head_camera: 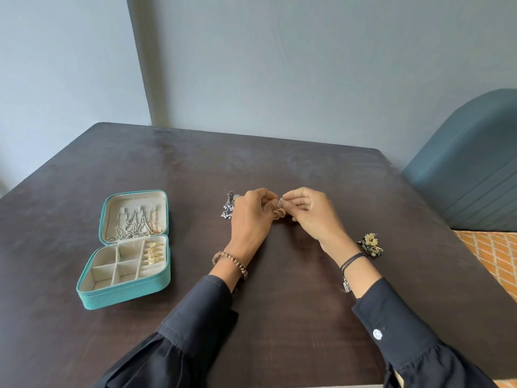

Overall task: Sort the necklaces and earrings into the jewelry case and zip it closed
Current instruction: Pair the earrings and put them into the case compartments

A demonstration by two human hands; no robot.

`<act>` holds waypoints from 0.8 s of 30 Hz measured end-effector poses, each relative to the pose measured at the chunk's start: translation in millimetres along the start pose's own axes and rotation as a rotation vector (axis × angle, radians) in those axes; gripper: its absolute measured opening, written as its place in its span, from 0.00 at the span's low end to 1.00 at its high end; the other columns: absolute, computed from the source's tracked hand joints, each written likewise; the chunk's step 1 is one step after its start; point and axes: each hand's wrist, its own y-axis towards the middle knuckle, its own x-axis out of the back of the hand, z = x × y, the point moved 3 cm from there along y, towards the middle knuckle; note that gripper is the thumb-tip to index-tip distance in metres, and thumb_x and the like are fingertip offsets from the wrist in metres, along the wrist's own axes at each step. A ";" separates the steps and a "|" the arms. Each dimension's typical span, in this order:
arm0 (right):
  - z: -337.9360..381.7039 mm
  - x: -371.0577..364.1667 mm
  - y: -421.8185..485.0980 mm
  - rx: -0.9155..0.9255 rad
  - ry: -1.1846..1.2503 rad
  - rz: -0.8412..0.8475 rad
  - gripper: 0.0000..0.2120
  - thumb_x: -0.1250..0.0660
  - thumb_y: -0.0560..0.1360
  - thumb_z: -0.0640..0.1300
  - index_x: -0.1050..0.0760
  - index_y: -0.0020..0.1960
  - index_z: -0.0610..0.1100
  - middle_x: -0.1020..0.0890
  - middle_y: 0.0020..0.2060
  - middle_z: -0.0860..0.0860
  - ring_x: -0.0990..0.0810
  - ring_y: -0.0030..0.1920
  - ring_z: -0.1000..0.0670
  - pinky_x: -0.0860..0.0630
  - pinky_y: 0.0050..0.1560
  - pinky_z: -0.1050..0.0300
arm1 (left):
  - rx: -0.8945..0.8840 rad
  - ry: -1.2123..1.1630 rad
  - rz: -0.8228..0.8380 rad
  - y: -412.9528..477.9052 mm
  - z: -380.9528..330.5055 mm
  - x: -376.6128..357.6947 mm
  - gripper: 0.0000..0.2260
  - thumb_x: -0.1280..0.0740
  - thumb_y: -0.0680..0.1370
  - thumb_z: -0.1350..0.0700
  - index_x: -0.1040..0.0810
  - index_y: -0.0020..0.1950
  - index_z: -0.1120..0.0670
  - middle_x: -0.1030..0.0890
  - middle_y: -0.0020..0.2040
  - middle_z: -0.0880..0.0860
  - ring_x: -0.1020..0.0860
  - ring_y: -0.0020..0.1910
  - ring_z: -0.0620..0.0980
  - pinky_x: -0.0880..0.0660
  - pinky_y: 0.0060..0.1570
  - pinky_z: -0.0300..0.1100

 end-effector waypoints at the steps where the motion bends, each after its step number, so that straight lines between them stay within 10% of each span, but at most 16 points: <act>1: 0.0 -0.6 2.1 0.009 -0.029 0.005 0.03 0.25 0.76 0.44 0.17 0.49 0.50 0.13 0.43 0.51 0.15 0.44 0.52 0.17 0.45 0.55 | -0.006 0.008 -0.007 1.1 -0.6 -0.4 0.05 0.31 0.79 0.59 0.15 0.51 0.56 0.13 0.43 0.50 0.17 0.45 0.49 0.21 0.48 0.46; 24: 18.8 51.5 -42.8 0.039 -0.143 -0.049 0.01 0.27 0.78 0.43 0.17 0.49 0.47 0.13 0.37 0.52 0.14 0.41 0.54 0.16 0.45 0.52 | -0.170 0.023 -0.056 -32.5 -35.2 -5.1 0.04 0.30 0.78 0.60 0.15 0.50 0.55 0.19 0.46 0.51 0.20 0.42 0.49 0.23 0.47 0.47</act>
